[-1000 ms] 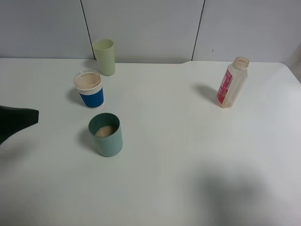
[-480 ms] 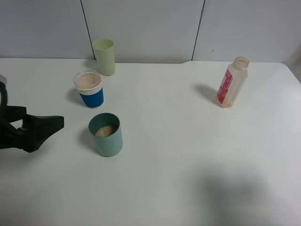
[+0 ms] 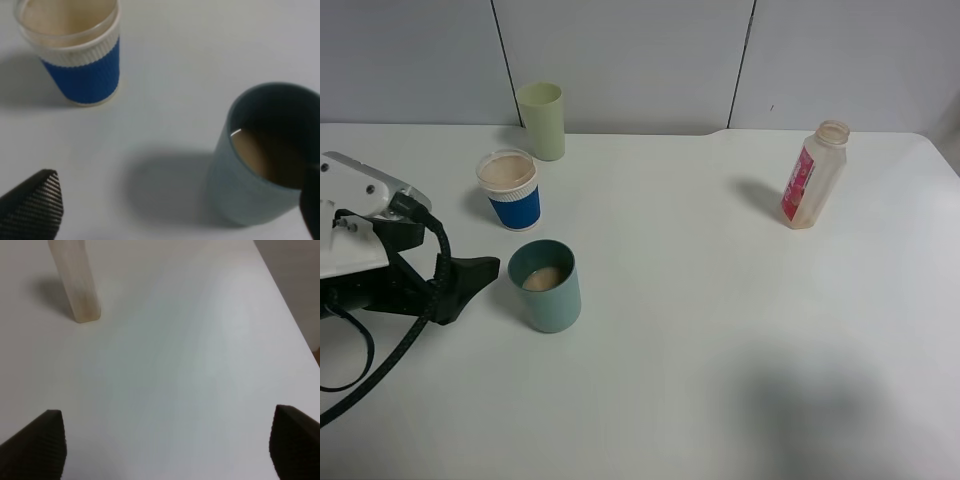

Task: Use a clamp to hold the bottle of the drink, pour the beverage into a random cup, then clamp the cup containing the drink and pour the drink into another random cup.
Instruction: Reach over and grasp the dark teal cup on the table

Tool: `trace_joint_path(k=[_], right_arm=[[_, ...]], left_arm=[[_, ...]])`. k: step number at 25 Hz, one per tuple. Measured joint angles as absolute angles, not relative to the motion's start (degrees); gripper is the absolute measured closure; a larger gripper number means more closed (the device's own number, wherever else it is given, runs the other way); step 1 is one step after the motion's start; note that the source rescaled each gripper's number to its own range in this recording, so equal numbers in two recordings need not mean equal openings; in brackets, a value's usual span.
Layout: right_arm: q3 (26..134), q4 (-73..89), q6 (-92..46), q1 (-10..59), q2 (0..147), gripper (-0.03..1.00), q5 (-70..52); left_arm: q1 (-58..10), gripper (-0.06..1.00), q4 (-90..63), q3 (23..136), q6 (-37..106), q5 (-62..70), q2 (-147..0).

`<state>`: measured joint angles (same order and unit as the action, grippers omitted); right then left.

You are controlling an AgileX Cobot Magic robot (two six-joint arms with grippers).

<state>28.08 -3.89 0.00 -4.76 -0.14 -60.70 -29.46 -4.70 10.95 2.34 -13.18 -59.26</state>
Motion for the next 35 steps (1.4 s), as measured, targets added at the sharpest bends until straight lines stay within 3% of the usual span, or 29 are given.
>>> trace_joint_path(k=[14, 35], right_arm=[[28.1, -3.9, 0.0, -4.8, -0.1, 0.3, -60.7], [28.1, -3.9, 0.0, -4.8, -0.1, 0.3, -60.7]], left_arm=[[-29.8, 0.1, 3.3, 2.4, -11.6, -26.6, -64.3], [-29.8, 0.1, 11.3, -0.1, -8.3, -34.2, -68.1]])
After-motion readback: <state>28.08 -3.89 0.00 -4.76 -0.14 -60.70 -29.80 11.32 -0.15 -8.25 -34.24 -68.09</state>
